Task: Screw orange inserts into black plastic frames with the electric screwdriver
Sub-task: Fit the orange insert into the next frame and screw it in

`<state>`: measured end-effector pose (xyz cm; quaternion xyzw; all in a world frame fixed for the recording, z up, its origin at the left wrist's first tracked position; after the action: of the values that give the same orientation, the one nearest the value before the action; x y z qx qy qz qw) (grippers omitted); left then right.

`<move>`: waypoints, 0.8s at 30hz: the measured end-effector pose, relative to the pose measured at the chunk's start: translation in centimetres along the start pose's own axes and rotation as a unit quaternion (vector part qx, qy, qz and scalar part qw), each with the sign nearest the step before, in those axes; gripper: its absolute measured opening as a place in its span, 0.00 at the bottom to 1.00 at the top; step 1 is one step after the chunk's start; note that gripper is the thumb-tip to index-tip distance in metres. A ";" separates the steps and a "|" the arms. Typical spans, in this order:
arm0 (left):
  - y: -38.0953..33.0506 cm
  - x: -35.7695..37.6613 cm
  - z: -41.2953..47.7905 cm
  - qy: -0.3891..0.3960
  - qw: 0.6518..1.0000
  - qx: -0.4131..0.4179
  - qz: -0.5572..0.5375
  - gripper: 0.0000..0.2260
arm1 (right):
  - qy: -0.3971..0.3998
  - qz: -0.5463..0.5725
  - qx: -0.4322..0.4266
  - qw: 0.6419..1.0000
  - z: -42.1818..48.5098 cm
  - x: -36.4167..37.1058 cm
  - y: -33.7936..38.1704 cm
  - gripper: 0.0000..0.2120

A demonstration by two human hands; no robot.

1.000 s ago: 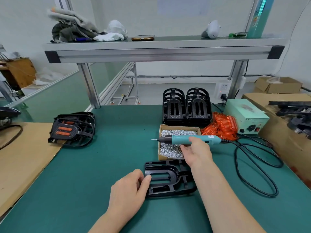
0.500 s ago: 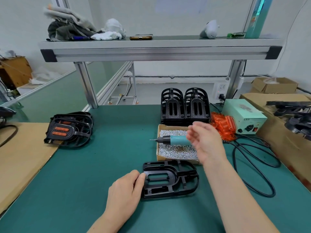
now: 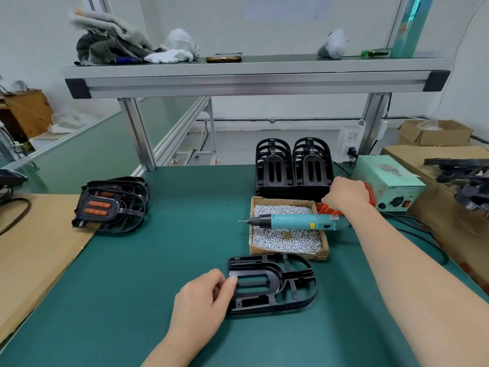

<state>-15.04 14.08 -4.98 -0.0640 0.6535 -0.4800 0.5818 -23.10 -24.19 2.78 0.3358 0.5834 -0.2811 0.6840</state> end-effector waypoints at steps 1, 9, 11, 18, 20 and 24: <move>0.0 0.1 -0.1 0.005 1.000 0.001 0.007 0.19 | 0.008 -0.019 -0.001 1.000 0.1 0.1 0.0 0.09; -0.2 0.1 -0.1 0.015 0.998 0.013 0.063 0.15 | 0.047 -0.025 -0.004 0.999 0.4 1.4 -0.4 0.11; -0.3 0.1 -0.1 0.017 0.998 0.018 0.060 0.15 | 0.076 -0.007 -0.007 0.997 0.5 1.6 -0.7 0.10; -0.5 0.0 -0.3 0.021 0.997 0.041 0.054 0.12 | 0.034 0.092 0.004 0.995 -0.1 -1.5 -1.7 0.10; -0.5 0.0 -0.3 0.019 0.998 0.041 0.053 0.10 | -0.021 0.179 0.007 0.984 -1.0 -3.1 -1.8 0.07; -0.4 0.0 -0.3 0.012 0.998 0.035 0.050 0.11 | -0.074 0.371 -0.012 0.925 -4.3 -4.9 -0.3 0.03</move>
<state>-15.50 14.01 -4.76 -0.0049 0.6455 -0.4742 0.5987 -26.74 -20.99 7.17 0.4984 0.3677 -0.0243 0.7847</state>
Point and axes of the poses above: each hand's wrist, its own z-axis towards the middle knuckle, its own x-axis out of the palm, y = z × x, the point moved 4 cm from there along z, towards the middle knuckle, and after that the axes turned 9 degrees about -x, right-handed, at the moved point
